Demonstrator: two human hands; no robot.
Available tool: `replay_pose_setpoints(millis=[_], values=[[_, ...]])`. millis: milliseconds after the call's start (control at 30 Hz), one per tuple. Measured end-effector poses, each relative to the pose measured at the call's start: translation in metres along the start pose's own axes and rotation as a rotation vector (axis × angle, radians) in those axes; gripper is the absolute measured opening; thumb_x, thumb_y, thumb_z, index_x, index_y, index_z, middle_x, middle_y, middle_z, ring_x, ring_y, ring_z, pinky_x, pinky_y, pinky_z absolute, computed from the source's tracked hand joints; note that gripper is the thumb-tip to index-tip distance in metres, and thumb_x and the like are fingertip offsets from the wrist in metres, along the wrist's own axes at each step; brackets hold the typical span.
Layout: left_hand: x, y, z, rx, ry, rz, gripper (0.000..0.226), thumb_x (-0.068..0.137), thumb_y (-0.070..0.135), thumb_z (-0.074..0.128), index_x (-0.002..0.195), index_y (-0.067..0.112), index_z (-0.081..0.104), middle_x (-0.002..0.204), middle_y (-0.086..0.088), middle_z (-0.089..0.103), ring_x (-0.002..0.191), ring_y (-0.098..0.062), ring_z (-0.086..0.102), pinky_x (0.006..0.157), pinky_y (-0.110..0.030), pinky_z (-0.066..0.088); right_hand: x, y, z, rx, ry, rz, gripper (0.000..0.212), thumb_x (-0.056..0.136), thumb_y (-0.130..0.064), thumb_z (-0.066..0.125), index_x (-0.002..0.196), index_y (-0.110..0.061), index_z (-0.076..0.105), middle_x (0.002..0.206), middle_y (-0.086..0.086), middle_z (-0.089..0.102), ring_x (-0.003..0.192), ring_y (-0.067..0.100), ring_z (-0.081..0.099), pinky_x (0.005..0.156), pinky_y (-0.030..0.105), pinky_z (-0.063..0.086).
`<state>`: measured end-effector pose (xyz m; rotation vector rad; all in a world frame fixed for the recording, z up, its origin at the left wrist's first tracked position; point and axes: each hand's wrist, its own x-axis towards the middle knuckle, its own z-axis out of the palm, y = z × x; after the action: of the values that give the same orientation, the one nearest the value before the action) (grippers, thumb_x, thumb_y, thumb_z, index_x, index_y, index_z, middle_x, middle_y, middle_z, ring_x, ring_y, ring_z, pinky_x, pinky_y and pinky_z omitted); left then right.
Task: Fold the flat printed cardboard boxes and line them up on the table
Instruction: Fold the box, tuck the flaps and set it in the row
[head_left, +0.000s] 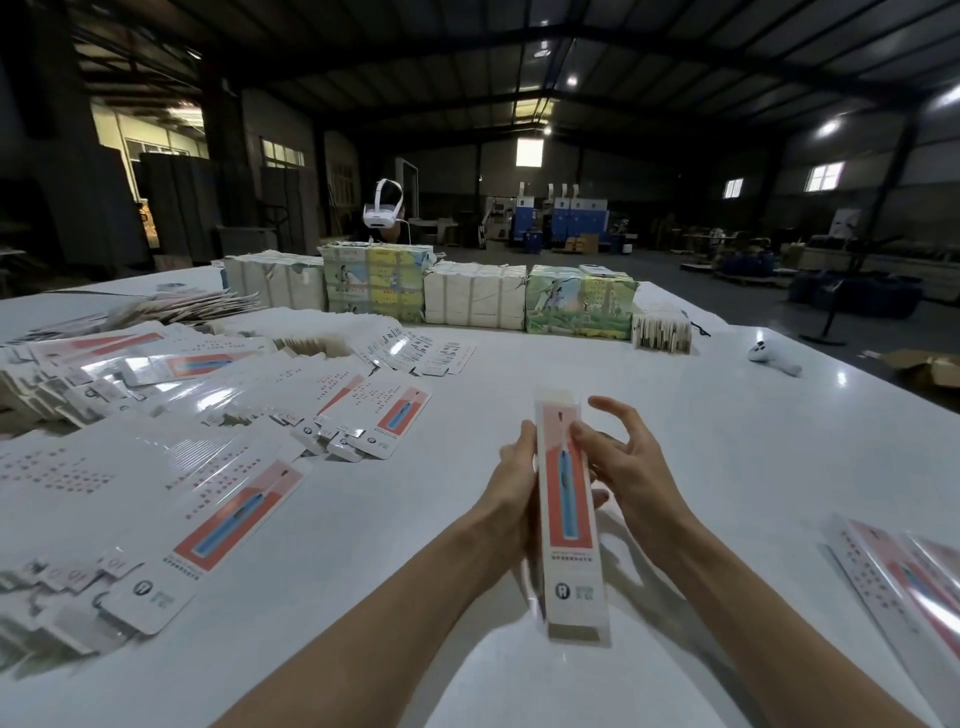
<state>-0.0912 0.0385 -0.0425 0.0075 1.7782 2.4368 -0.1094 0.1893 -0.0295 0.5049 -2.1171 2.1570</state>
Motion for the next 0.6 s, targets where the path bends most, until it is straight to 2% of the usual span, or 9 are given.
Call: replay_pose_setpoints(millis=[100,167,233,267,333,367,467,533,600], values=[[0.0056,-0.0066,-0.0045,0.205,0.098,0.229,0.029,0.111,0.048,0.038,0.140,0.050,0.035,0.101,-0.010,0.073,0.082,-0.024,0.080,0.065,-0.031,0.063,0.0015,0.0026,-0.0007,-0.031,0.031,-0.027,0.042,0.097,-0.043,0.068,0.134,-0.034,0.051,0.096,0.000,0.080,0.091,0.024,0.079,0.079,0.035,0.064],[0.0068,-0.0092,-0.0065,0.259,0.091,0.317,0.031,0.112,0.044,0.038,0.140,0.058,0.038,0.106,0.000,0.071,0.087,-0.016,0.079,0.065,-0.028,0.063,0.0020,0.0039,-0.0001,-0.016,0.051,-0.038,0.035,0.099,-0.040,0.068,0.130,-0.033,0.054,0.097,0.000,0.080,0.091,0.025,0.079,0.075,0.032,0.065],[0.0056,-0.0080,-0.0044,0.282,0.072,0.340,0.034,0.110,0.052,0.037,0.143,0.061,0.038,0.117,0.007,0.069,0.095,-0.012,0.078,0.070,-0.030,0.065,0.0021,0.0047,-0.0008,-0.021,0.065,-0.042,0.033,0.100,-0.041,0.067,0.129,-0.033,0.056,0.097,0.001,0.080,0.091,0.025,0.079,0.077,0.034,0.066],[0.0037,-0.0067,-0.0018,0.282,0.046,0.325,0.039,0.107,0.062,0.037,0.145,0.062,0.037,0.122,0.006,0.068,0.098,-0.014,0.078,0.074,-0.035,0.066,0.0024,0.0048,-0.0016,-0.033,0.065,-0.042,0.033,0.100,-0.042,0.066,0.130,-0.033,0.056,0.097,0.002,0.080,0.091,0.025,0.079,0.080,0.037,0.066],[0.0031,-0.0058,0.0008,0.243,-0.034,0.266,0.063,0.094,0.078,0.047,0.152,0.060,0.030,0.131,0.001,0.066,0.103,-0.023,0.077,0.082,-0.048,0.065,0.0027,0.0042,-0.0038,-0.063,0.065,-0.039,0.037,0.097,-0.047,0.067,0.131,-0.036,0.057,0.097,0.002,0.079,0.092,0.024,0.078,0.085,0.040,0.064],[0.0027,-0.0060,0.0016,0.230,-0.071,0.244,0.073,0.090,0.076,0.058,0.153,0.061,0.024,0.134,0.001,0.063,0.105,-0.025,0.077,0.084,-0.049,0.065,0.0025,0.0033,-0.0043,-0.075,0.059,-0.039,0.039,0.096,-0.049,0.068,0.131,-0.037,0.057,0.098,0.000,0.079,0.093,0.023,0.077,0.085,0.040,0.063],[0.0009,-0.0050,0.0031,0.249,-0.145,0.244,0.104,0.080,0.050,0.087,0.146,0.074,0.011,0.136,0.005,0.055,0.106,-0.023,0.076,0.080,-0.042,0.065,0.0020,0.0011,-0.0036,-0.051,0.026,-0.028,0.039,0.095,-0.048,0.069,0.132,-0.041,0.057,0.102,-0.005,0.079,0.097,0.019,0.077,0.078,0.035,0.064],[0.0017,-0.0029,0.0029,0.281,-0.132,0.245,0.115,0.075,0.043,0.092,0.149,0.070,0.007,0.141,0.005,0.051,0.107,-0.025,0.075,0.081,-0.041,0.066,0.0014,-0.0011,-0.0033,-0.040,-0.005,-0.018,0.040,0.096,-0.044,0.069,0.134,-0.044,0.057,0.103,-0.008,0.079,0.100,0.018,0.077,0.074,0.033,0.065],[0.0021,-0.0014,0.0015,0.292,-0.121,0.234,0.122,0.073,0.039,0.092,0.155,0.063,0.005,0.148,-0.001,0.047,0.113,-0.032,0.071,0.088,-0.047,0.064,0.0007,-0.0034,-0.0041,-0.051,-0.047,-0.019,0.045,0.094,-0.042,0.069,0.136,-0.045,0.055,0.106,-0.010,0.078,0.101,0.016,0.077,0.076,0.034,0.065]])
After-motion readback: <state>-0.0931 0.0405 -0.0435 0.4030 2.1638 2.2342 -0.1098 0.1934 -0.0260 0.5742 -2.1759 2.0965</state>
